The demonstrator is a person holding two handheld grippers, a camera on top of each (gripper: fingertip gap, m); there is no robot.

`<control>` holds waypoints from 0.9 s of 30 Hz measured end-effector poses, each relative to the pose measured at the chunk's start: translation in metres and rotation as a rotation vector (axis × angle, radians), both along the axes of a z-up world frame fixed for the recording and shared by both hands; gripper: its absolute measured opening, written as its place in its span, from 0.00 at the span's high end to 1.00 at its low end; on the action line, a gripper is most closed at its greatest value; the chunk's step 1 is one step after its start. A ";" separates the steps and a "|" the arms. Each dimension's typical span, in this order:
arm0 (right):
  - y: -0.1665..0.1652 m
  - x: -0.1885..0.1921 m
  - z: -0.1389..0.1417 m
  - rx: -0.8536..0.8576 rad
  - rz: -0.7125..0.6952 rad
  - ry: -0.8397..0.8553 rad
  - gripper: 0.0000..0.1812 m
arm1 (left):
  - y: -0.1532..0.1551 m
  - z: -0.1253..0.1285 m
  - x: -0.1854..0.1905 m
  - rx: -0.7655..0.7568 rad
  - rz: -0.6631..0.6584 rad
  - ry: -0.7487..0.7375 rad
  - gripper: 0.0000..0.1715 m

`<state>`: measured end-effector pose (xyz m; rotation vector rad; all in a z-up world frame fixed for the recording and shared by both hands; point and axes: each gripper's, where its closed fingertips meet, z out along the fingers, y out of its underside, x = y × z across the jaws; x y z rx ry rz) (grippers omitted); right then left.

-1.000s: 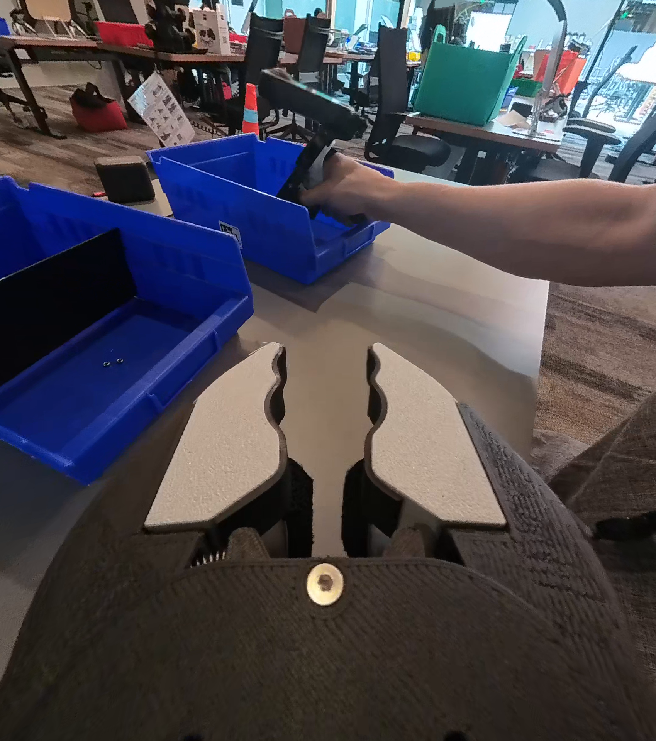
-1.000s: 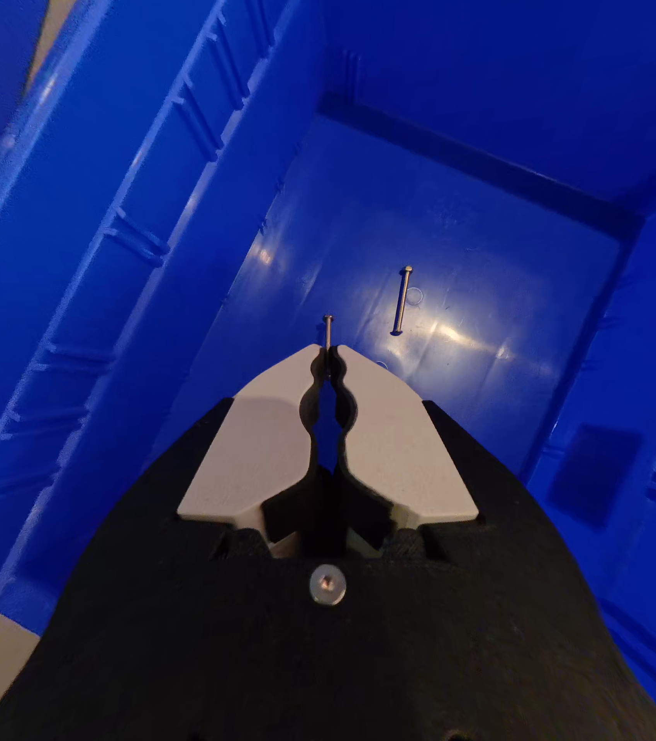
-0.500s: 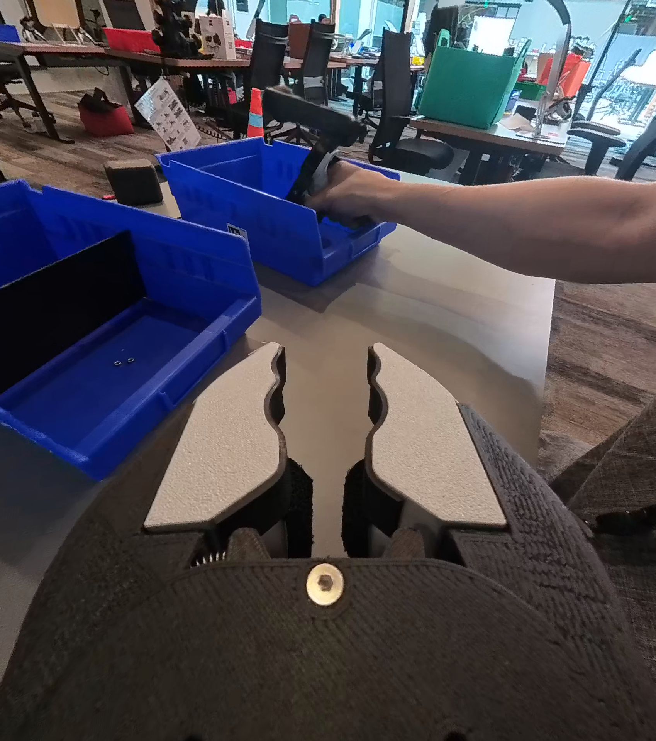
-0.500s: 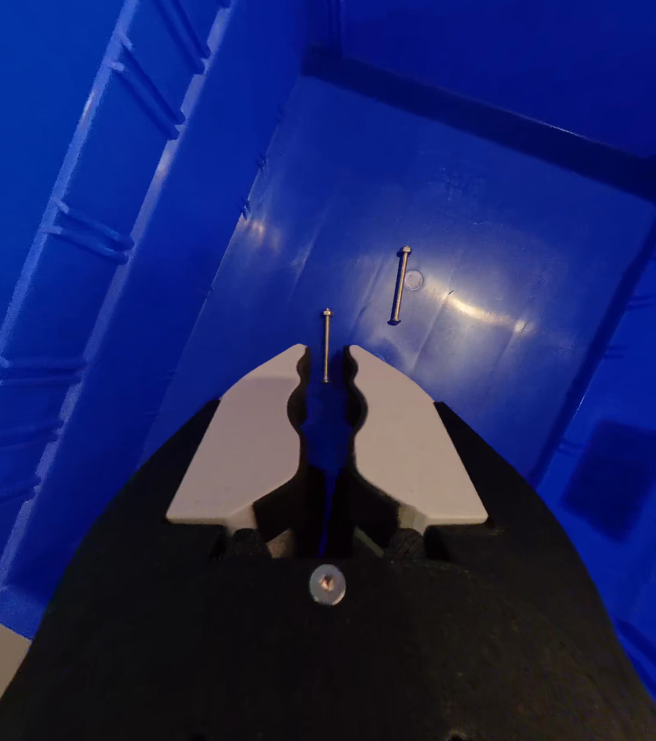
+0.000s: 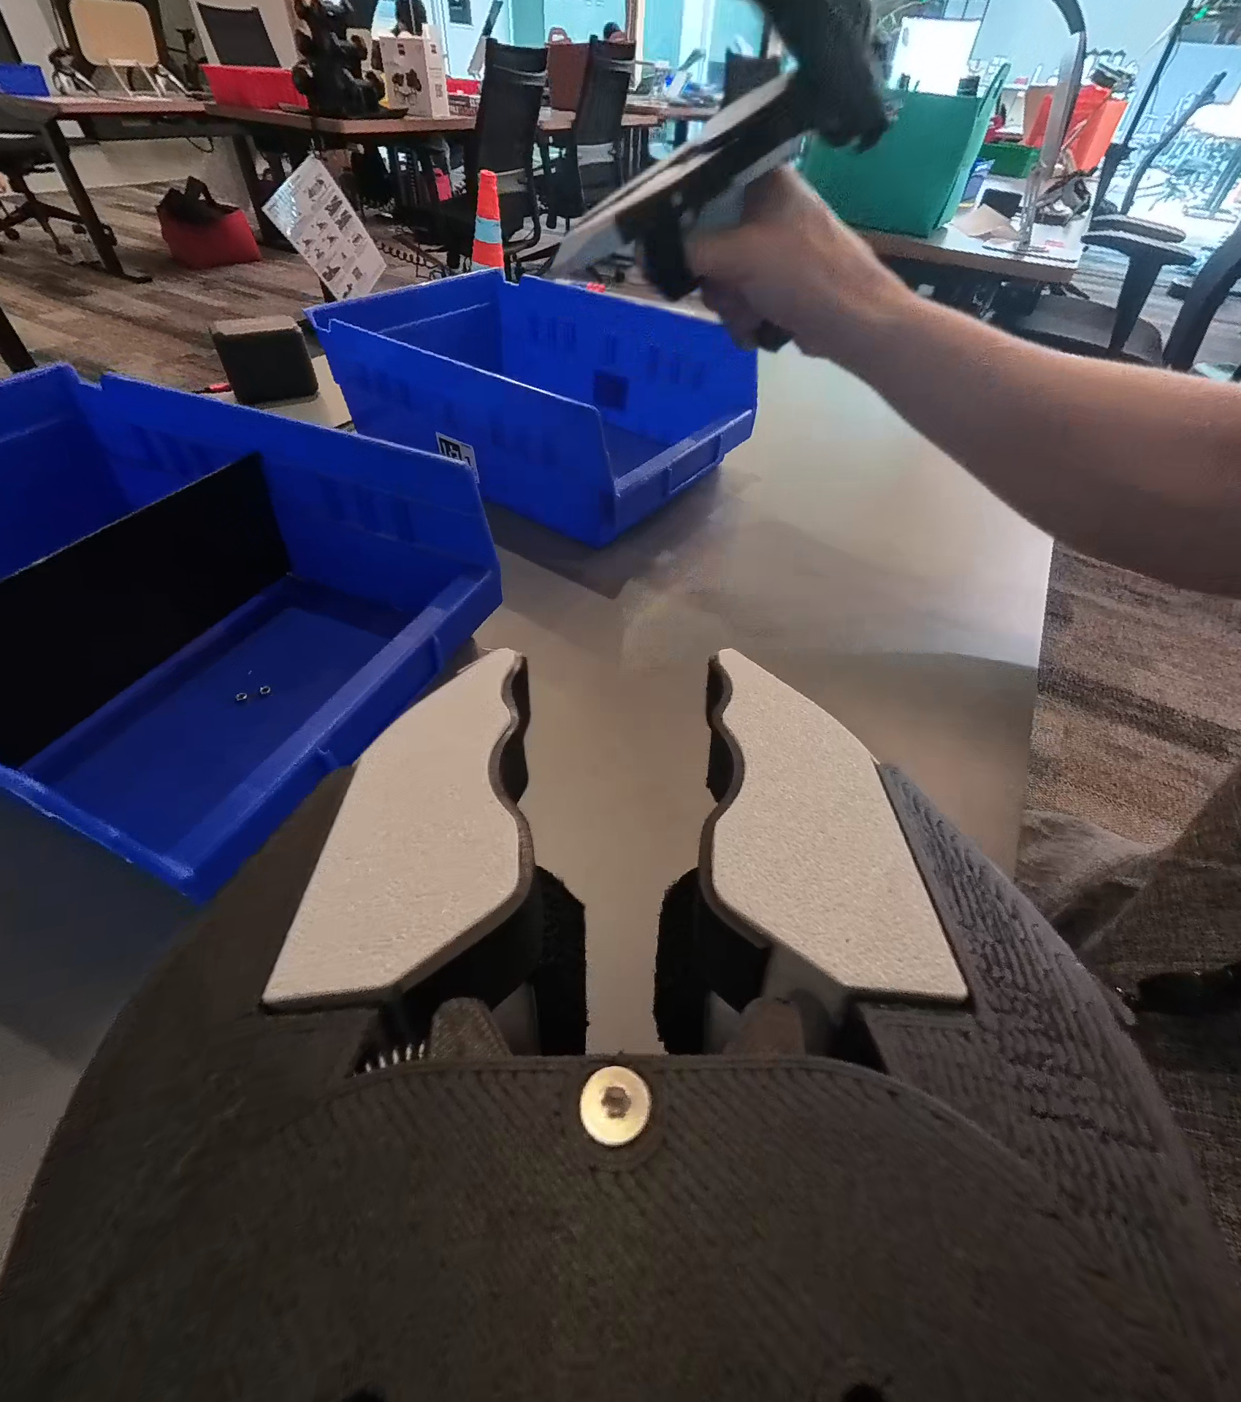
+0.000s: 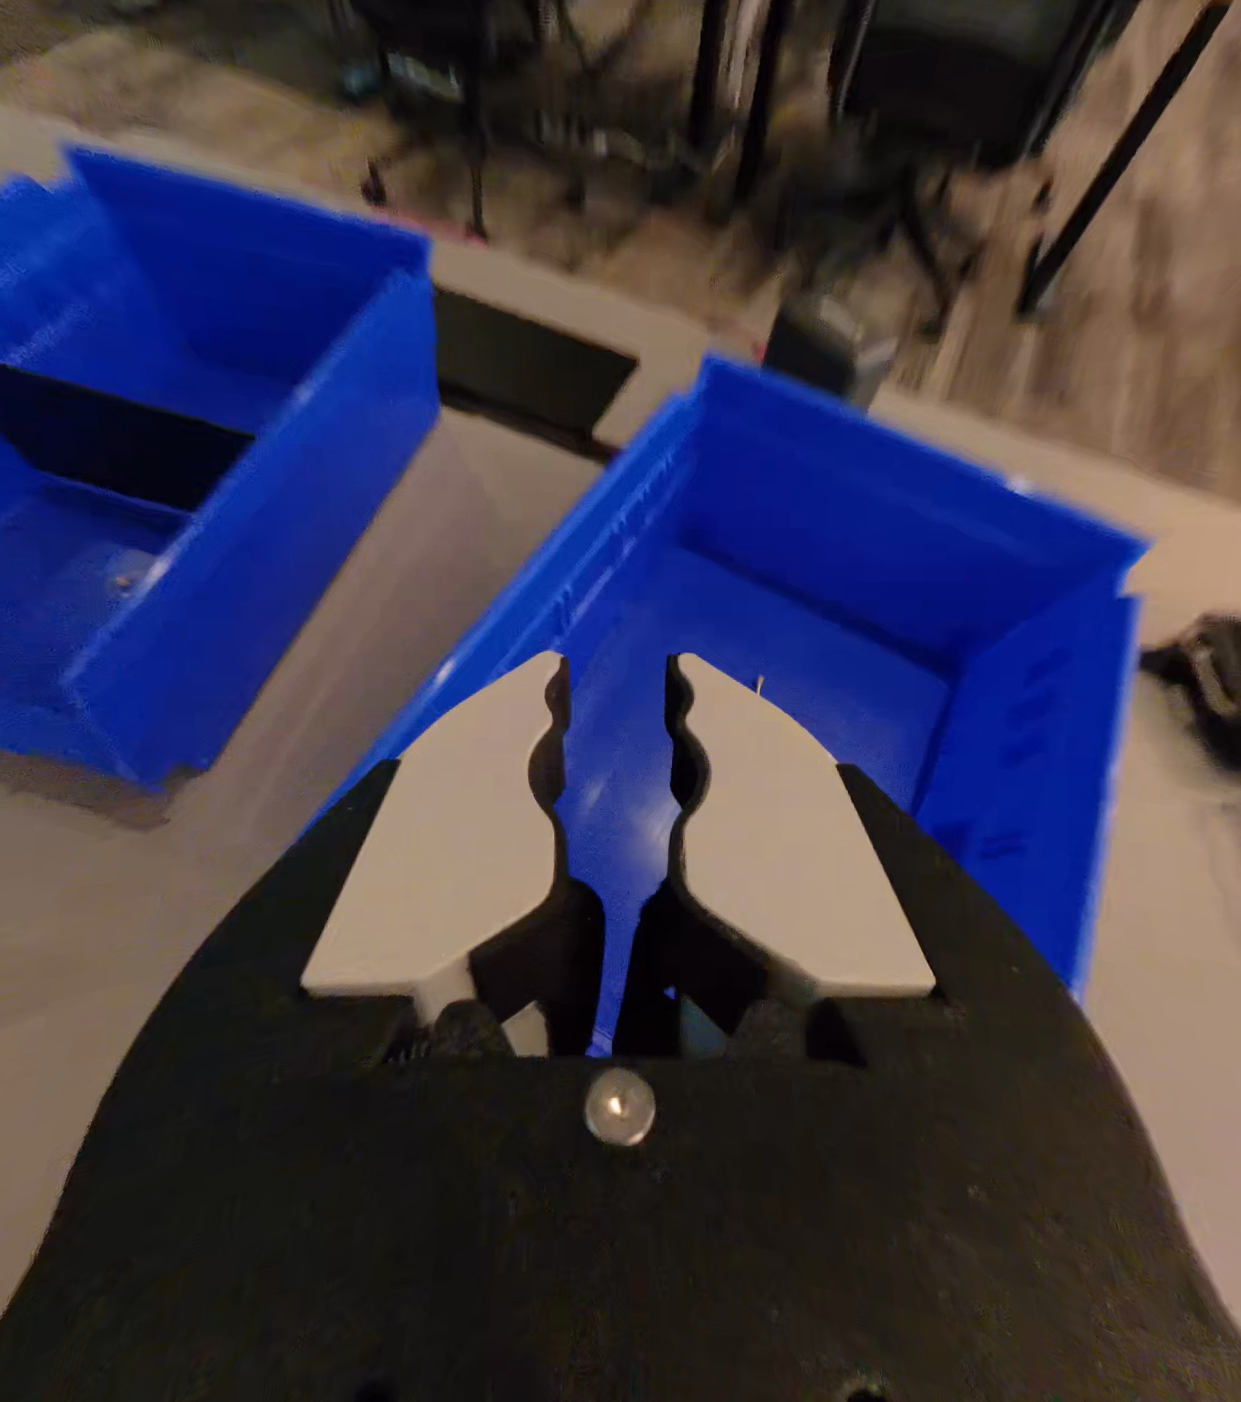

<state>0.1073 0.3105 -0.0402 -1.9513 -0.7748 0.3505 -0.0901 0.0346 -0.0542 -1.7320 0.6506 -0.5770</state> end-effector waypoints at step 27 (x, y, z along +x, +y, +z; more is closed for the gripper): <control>-0.225 -0.085 -0.032 0.408 0.389 0.342 0.82 | 0.038 0.012 -0.025 0.010 0.196 0.082 0.65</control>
